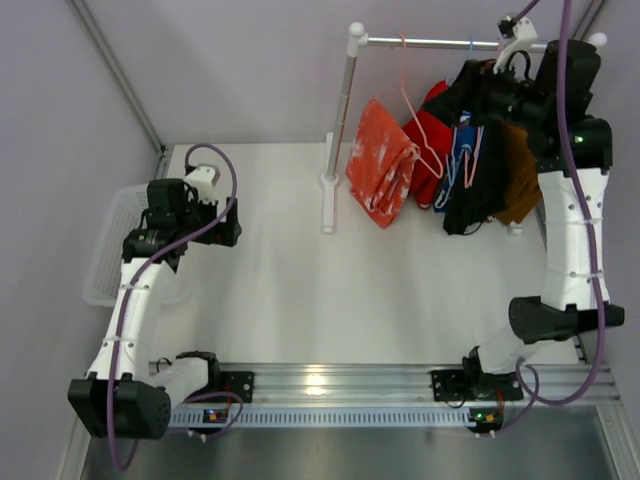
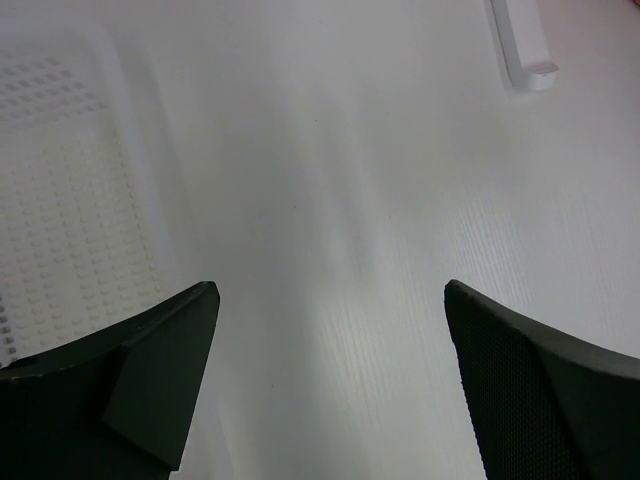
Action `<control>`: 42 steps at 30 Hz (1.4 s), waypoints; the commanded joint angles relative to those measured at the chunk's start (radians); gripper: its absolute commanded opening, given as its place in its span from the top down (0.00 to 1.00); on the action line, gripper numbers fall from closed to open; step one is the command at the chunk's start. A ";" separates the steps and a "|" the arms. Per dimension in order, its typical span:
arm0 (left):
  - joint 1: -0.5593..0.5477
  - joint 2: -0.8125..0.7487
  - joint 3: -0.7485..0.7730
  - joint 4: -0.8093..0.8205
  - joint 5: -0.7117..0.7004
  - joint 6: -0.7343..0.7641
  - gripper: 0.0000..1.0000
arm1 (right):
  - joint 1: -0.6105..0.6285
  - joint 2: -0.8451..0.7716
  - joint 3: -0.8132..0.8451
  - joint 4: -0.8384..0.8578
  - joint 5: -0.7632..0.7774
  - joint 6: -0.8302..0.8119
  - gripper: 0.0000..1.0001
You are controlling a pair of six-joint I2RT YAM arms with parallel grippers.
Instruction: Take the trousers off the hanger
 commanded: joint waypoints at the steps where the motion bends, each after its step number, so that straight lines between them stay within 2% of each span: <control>1: 0.000 -0.015 0.028 0.026 -0.023 -0.018 0.01 | 0.037 0.079 0.053 0.006 -0.030 0.085 0.29; 6: 0.000 -0.021 0.020 0.013 -0.038 -0.033 0.01 | 0.045 0.154 0.072 0.016 0.042 0.112 0.29; 11: -0.001 -0.016 0.050 -0.007 0.003 -0.079 0.01 | 0.051 0.205 0.076 0.051 0.079 0.152 0.29; 18: 0.000 0.004 0.037 -0.011 0.008 -0.068 0.01 | 0.072 0.301 0.075 0.075 -0.057 0.264 0.37; 27: 0.000 0.024 0.034 -0.013 0.006 -0.062 0.01 | 0.078 0.343 0.006 0.187 -0.197 0.454 0.56; 33: 0.000 0.031 0.026 -0.013 0.008 -0.058 0.01 | 0.078 0.341 -0.020 0.258 -0.241 0.526 0.81; 34: 0.000 0.031 0.024 -0.013 0.009 -0.056 0.01 | 0.078 0.341 -0.020 0.264 -0.248 0.526 0.88; 37: -0.001 0.033 0.021 -0.010 0.019 -0.056 0.01 | 0.078 0.337 -0.023 0.275 -0.264 0.533 0.97; 41: 0.000 0.031 0.023 -0.005 0.029 -0.042 0.01 | 0.078 0.321 -0.049 0.342 -0.312 0.575 1.00; 42: 0.000 0.025 0.023 0.006 0.037 -0.038 0.01 | 0.078 0.308 -0.072 0.415 -0.326 0.592 1.00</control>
